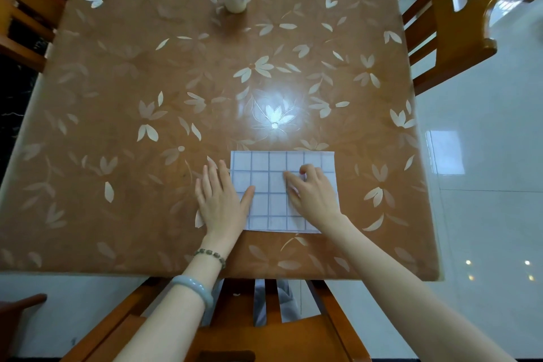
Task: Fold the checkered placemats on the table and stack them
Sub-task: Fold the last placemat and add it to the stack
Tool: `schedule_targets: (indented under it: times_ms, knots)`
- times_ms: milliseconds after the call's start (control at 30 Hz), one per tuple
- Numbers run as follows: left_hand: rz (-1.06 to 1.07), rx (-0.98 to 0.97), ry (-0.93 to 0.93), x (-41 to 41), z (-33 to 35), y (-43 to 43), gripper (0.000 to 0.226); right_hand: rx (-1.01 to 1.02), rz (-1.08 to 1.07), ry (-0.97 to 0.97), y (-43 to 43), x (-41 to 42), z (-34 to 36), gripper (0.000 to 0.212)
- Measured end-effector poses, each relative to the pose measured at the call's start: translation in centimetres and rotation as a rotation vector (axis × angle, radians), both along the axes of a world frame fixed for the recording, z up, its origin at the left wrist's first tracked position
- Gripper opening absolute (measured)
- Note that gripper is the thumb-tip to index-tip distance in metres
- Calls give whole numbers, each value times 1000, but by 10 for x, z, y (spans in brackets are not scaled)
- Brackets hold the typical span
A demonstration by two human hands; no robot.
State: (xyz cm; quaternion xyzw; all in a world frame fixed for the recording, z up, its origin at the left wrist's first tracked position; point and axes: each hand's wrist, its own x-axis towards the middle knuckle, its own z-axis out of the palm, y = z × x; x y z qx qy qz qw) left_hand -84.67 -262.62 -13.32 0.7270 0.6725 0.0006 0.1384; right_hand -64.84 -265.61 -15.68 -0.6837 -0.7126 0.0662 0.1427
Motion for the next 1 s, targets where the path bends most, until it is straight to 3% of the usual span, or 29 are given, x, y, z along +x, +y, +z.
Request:
schedule_targets:
  times_ms: [333,533,667,1000]
  knots:
    - [224,-171,-259,15,12,16,85,-133,-23,1,-4,2,3,37]
    - [-13,-313,-565,-8,13,29,53,-126,-42,24,-4,0,5,34]
    - [-61,-348,-606,-22,13,32,36,-114,-42,44,-3,-3,4,34]
    - [-144,-283,-511,-91,29,64,40,-180,-3,145,30,-68,7,39]
